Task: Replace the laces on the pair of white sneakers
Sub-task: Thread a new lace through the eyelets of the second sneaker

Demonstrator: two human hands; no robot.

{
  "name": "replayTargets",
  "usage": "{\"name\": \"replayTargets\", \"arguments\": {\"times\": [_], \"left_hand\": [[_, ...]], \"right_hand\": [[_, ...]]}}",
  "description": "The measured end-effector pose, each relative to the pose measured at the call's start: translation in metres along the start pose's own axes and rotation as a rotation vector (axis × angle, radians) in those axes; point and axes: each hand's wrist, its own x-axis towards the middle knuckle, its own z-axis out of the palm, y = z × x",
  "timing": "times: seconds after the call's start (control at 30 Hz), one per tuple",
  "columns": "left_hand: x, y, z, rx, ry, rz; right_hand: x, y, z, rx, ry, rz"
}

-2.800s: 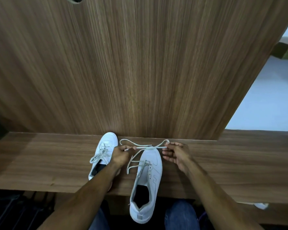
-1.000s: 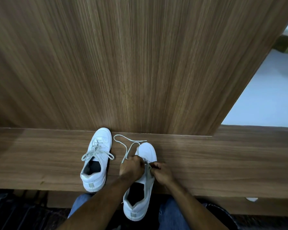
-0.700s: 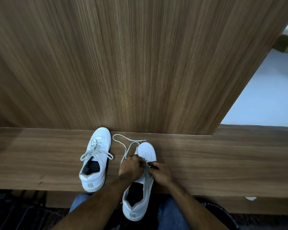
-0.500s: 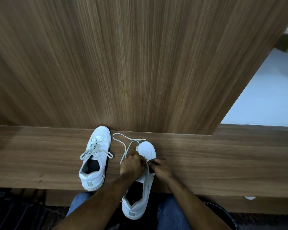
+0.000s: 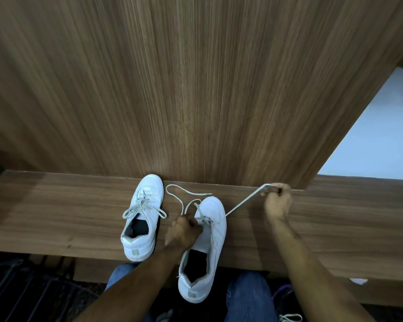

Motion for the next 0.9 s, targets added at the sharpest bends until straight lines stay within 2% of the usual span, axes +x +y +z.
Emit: {"name": "replayTargets", "arguments": {"times": [0.03, 0.1, 0.27, 0.33, 0.4, 0.47, 0.57, 0.63, 0.77, 0.83, 0.9], "left_hand": [[0.001, -0.001, 0.000, 0.024, 0.010, -0.009], [0.004, -0.003, 0.001, 0.083, 0.045, -0.011], [0.010, -0.004, 0.004, 0.137, 0.031, -0.019], [0.008, -0.002, 0.002, 0.142, 0.029, -0.001], [0.006, 0.000, 0.000, 0.139, 0.024, 0.010], [0.005, 0.000, 0.000, 0.141, 0.024, 0.003], [0.004, 0.000, -0.001, 0.144, 0.028, -0.008], [0.004, -0.001, -0.002, 0.144, 0.029, -0.004], [0.006, -0.001, 0.000, 0.154, 0.029, 0.001], [0.005, 0.000, 0.000, 0.156, 0.038, 0.005], [0.006, -0.001, 0.001, 0.159, 0.049, 0.014]], "right_hand": [[0.004, -0.002, -0.005, -0.020, 0.058, -0.017], [0.006, 0.006, -0.008, -0.171, 0.010, -0.058], [-0.039, 0.047, 0.004, -0.703, -0.522, -0.284], [-0.063, 0.057, 0.014, -0.789, -0.727, -0.368], [-0.083, 0.061, 0.023, -0.813, -0.809, -0.398], [-0.090, 0.063, 0.030, -0.807, -0.737, -0.391], [-0.082, 0.051, 0.033, -0.693, -0.679, -0.256], [-0.070, 0.031, 0.031, -0.416, -0.599, -0.142], [-0.027, -0.015, 0.016, 0.314, -0.234, -0.013], [-0.002, -0.029, 0.006, 0.480, -0.095, -0.006], [0.013, -0.028, 0.000, 0.435, 0.006, -0.048]]}}
